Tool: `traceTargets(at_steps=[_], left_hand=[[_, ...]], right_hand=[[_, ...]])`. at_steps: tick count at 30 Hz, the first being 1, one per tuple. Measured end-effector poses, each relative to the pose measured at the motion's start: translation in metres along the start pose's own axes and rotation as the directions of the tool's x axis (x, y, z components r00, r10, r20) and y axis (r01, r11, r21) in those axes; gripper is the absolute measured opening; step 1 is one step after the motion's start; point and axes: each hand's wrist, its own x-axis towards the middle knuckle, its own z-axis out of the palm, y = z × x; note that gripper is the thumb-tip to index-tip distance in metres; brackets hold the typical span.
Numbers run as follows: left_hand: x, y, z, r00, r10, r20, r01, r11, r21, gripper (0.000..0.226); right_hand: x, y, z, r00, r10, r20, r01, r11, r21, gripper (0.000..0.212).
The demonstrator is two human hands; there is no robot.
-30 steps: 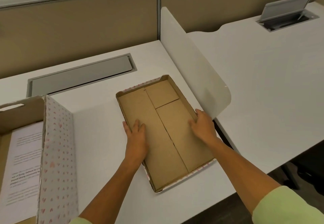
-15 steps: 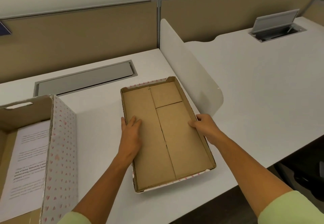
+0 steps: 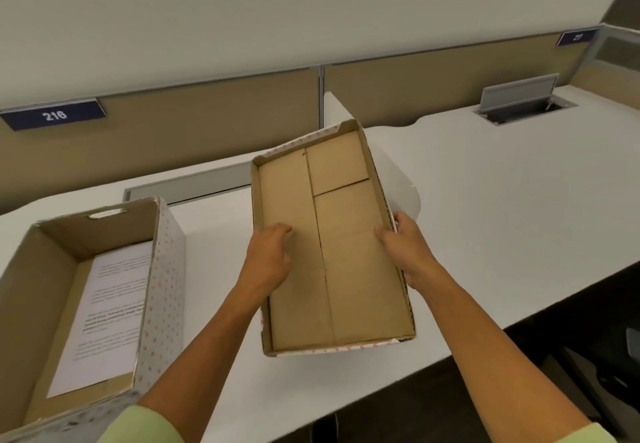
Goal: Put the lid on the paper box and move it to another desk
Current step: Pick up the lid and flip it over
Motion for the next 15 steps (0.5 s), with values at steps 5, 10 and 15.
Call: traceTargets(at_steps=[5,10,15], left_hand=[[-0.032,0.048,-0.025,0.988,0.133,-0.078,-0.140,0.986,-0.095,0.043],[-0.057,0.082,-0.048,0.982,0.109,-0.156,-0.147,0.955,-0.257,0.054],[-0.066,0.100,-0.073,0.990,-0.014,-0.137,-0.045,0.908,-0.417,0.064]], right_hand=[[-0.041,-0.015,0.017,0.988,-0.128,-0.089,0.131,0.991,0.031,0.024],[-0.077,-0.024,0.038,0.960,-0.249,-0.126,0.249,0.968,-0.014,0.011],[-0.110,-0.036,0.060,0.939,-0.333,-0.085,0.331,0.943,-0.035,0.024]])
